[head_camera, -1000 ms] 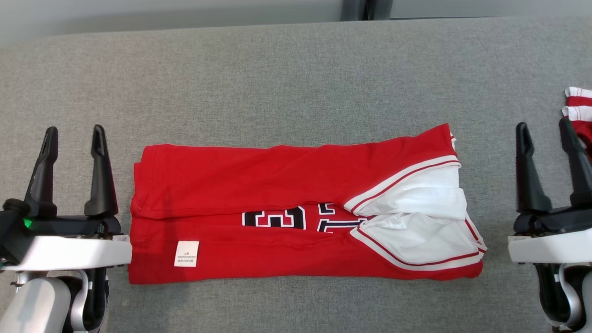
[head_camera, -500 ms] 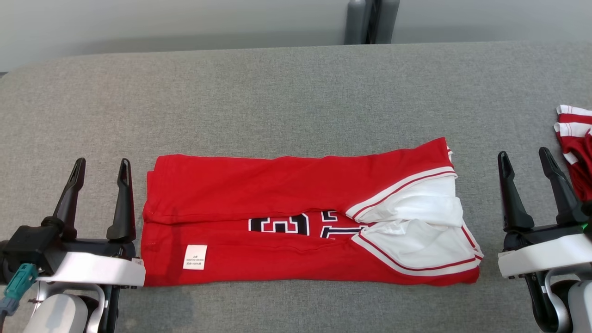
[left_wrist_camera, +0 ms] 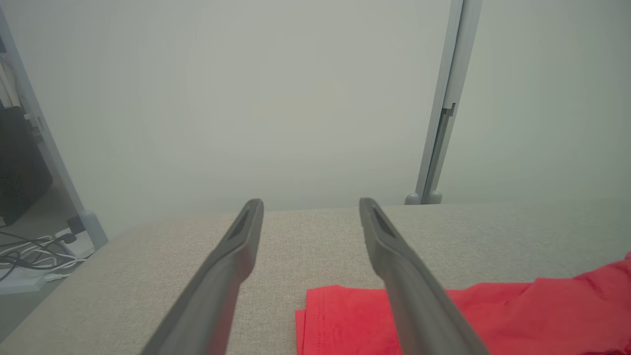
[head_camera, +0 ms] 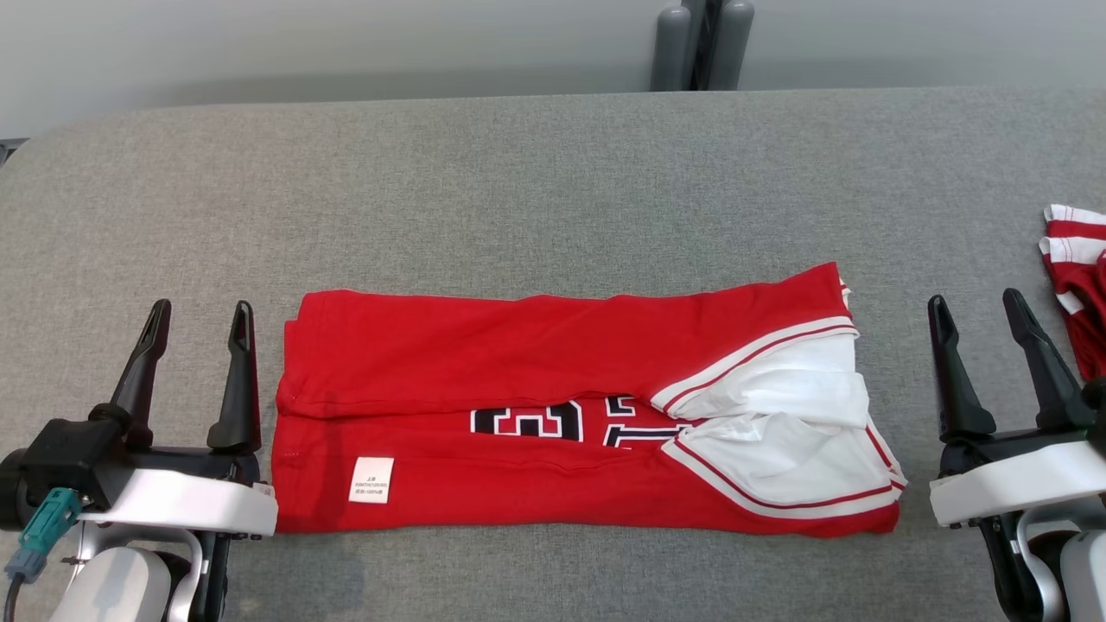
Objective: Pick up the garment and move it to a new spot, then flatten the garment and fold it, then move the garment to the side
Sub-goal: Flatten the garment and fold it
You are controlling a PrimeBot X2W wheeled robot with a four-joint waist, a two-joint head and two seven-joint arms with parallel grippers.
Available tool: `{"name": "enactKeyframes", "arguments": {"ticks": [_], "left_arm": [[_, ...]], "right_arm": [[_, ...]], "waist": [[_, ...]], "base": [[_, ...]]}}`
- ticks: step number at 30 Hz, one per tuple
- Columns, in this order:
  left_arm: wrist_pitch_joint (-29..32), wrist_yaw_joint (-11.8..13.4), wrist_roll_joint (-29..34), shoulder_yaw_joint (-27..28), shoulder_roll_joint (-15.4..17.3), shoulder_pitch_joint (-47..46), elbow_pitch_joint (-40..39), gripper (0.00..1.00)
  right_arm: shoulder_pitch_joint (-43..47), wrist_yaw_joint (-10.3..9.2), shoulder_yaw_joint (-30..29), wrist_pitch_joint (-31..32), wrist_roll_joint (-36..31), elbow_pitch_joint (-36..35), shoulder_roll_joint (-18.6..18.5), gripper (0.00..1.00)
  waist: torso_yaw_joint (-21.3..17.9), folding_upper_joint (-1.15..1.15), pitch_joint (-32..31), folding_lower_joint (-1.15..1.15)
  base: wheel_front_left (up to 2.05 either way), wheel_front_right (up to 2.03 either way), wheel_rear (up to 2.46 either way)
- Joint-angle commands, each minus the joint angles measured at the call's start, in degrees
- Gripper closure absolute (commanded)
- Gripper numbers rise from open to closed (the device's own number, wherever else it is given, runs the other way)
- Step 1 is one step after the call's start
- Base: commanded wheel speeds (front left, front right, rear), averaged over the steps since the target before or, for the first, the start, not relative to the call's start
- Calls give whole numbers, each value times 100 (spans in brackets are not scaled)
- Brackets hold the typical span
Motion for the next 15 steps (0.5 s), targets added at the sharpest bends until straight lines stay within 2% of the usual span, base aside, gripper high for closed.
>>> {"name": "enactKeyframes", "arguments": {"ticks": [1, 15], "left_arm": [[-23, -19, 52, 13, 26, -57, 15, 0], [-23, 18, 76, 30, -15, 138, -43, 0]], "right_arm": [[34, 1, -17, 54, 45, 16, -38, 0], [87, 2, 84, 27, 99, 151, 24, 0]], "waist": [[7, 0, 1, 0], [-49, 0, -128, 0]], "base": [[0, 0, 0], [0, 0, 0]]}}
